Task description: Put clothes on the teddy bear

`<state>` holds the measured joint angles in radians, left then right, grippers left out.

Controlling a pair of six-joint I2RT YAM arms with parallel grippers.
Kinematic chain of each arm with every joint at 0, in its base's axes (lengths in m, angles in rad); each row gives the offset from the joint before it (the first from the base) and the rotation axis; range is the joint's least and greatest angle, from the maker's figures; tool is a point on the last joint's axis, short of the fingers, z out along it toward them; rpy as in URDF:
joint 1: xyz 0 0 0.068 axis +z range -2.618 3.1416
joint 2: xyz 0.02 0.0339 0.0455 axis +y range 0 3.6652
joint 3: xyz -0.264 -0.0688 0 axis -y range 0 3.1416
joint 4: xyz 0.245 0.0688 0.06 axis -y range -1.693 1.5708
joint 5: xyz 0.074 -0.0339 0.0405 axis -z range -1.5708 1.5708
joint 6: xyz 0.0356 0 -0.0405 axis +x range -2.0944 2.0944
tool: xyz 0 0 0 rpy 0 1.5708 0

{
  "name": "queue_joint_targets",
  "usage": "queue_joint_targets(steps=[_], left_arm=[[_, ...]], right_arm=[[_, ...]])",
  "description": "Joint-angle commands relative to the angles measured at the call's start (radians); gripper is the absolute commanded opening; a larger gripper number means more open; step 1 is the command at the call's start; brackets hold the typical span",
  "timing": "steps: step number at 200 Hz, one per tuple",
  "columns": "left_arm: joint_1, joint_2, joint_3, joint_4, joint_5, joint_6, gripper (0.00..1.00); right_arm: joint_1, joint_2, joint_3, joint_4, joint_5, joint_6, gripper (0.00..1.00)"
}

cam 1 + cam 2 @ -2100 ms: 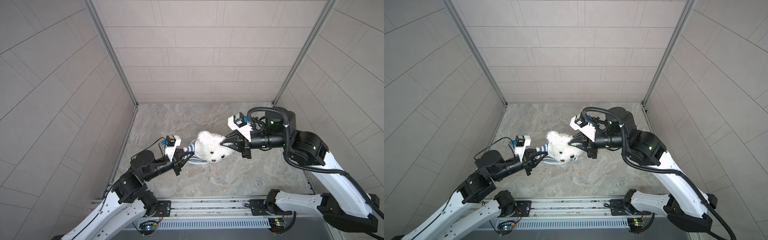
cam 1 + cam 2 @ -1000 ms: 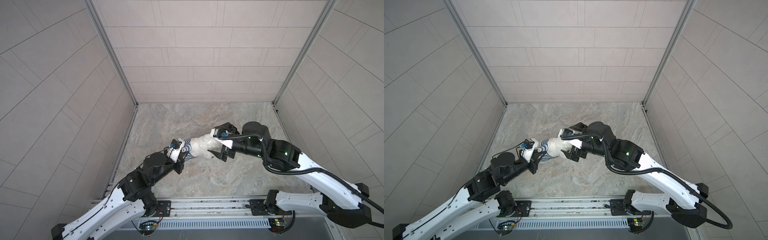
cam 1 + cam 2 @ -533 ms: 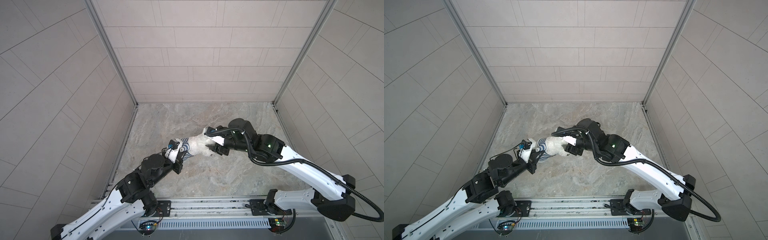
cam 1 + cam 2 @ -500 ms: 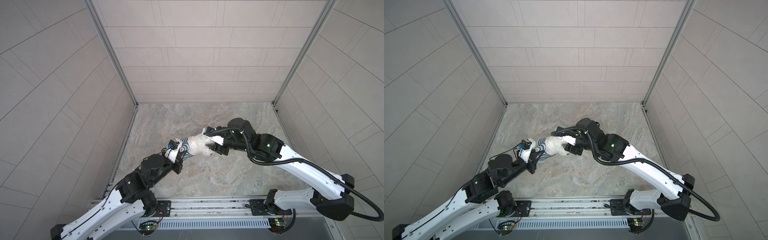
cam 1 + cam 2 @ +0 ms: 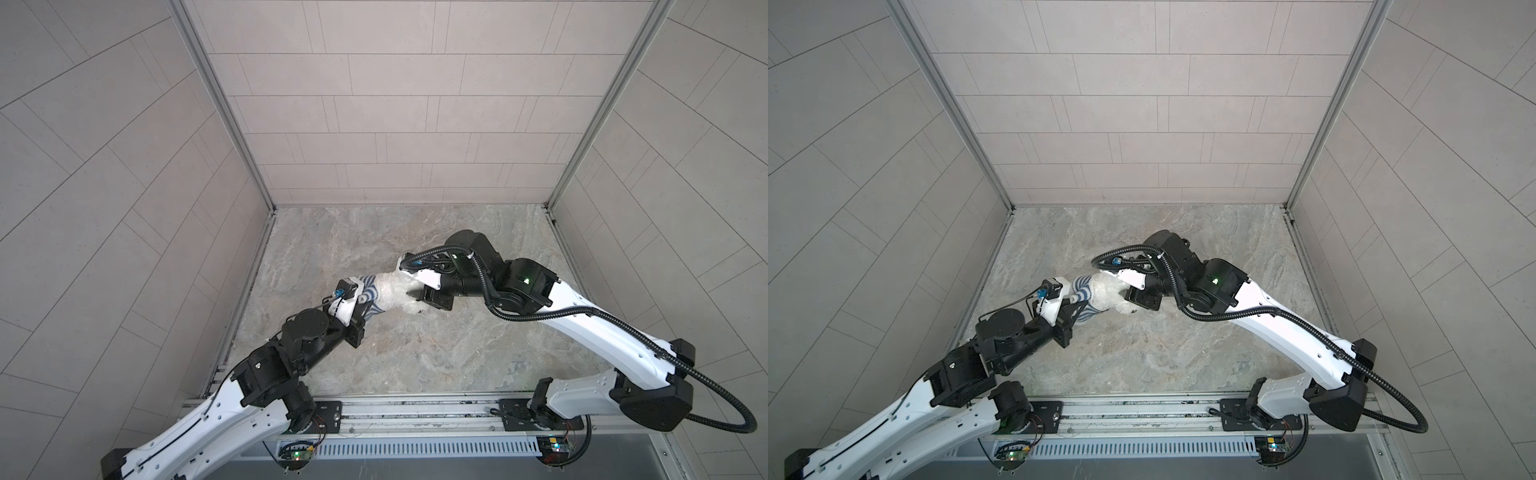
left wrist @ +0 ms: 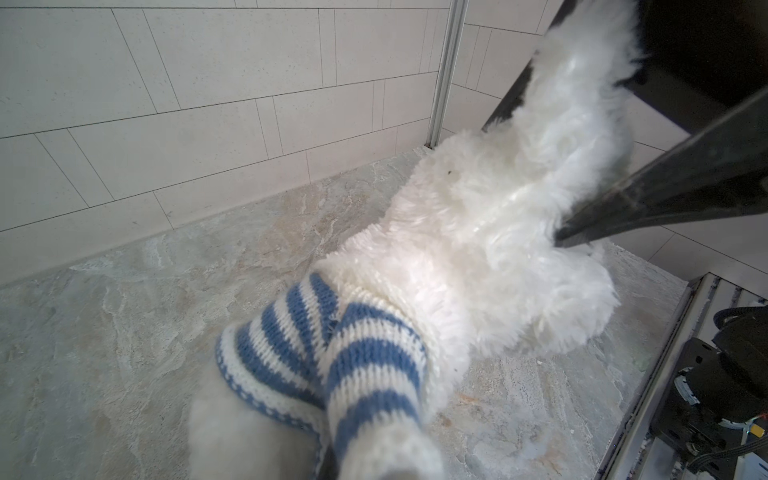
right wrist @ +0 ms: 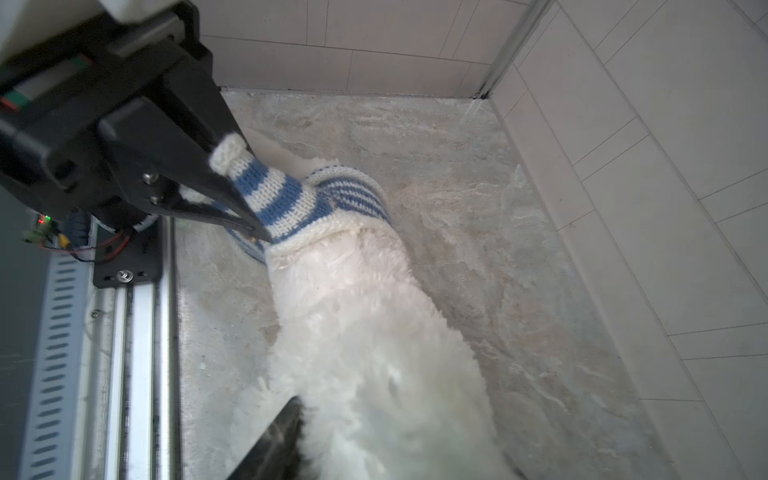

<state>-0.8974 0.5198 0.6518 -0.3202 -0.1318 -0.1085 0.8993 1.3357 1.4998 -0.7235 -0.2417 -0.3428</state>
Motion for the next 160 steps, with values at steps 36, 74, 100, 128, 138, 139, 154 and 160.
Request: queue_joint_targets(steps=[36, 74, 100, 128, 138, 139, 154, 160], left_arm=[[-0.006, -0.03, 0.008, 0.058, -0.003, 0.019, 0.0], [-0.005, 0.001, 0.031, 0.027, 0.021, 0.011, 0.15], [-0.006, -0.006, 0.044, -0.029, 0.06, -0.041, 0.78], [-0.006, -0.089, 0.075, -0.13, 0.122, -0.08, 0.82], [-0.005, -0.118, 0.088, -0.164, 0.149, -0.095, 0.79], [-0.006, -0.121, 0.088, -0.167, 0.151, -0.097, 0.79], [-0.006, -0.143, 0.102, -0.21, 0.189, -0.114, 0.65], [-0.006, -0.143, 0.108, -0.227, 0.213, -0.122, 0.58]], right_arm=[[-0.005, 0.034, 0.052, -0.116, -0.042, -0.08, 0.11], [-0.005, -0.001, 0.031, -0.07, -0.015, -0.132, 0.0], [-0.005, -0.085, -0.041, -0.021, -0.06, -0.231, 0.0], [-0.03, -0.166, -0.113, 0.022, -0.109, -0.291, 0.0], [-0.046, -0.181, -0.123, 0.022, -0.137, -0.303, 0.0], [-0.047, -0.182, -0.124, 0.022, -0.139, -0.304, 0.0], [-0.053, -0.199, -0.137, 0.026, -0.152, -0.315, 0.0], [-0.055, -0.203, -0.14, 0.03, -0.151, -0.315, 0.0]])
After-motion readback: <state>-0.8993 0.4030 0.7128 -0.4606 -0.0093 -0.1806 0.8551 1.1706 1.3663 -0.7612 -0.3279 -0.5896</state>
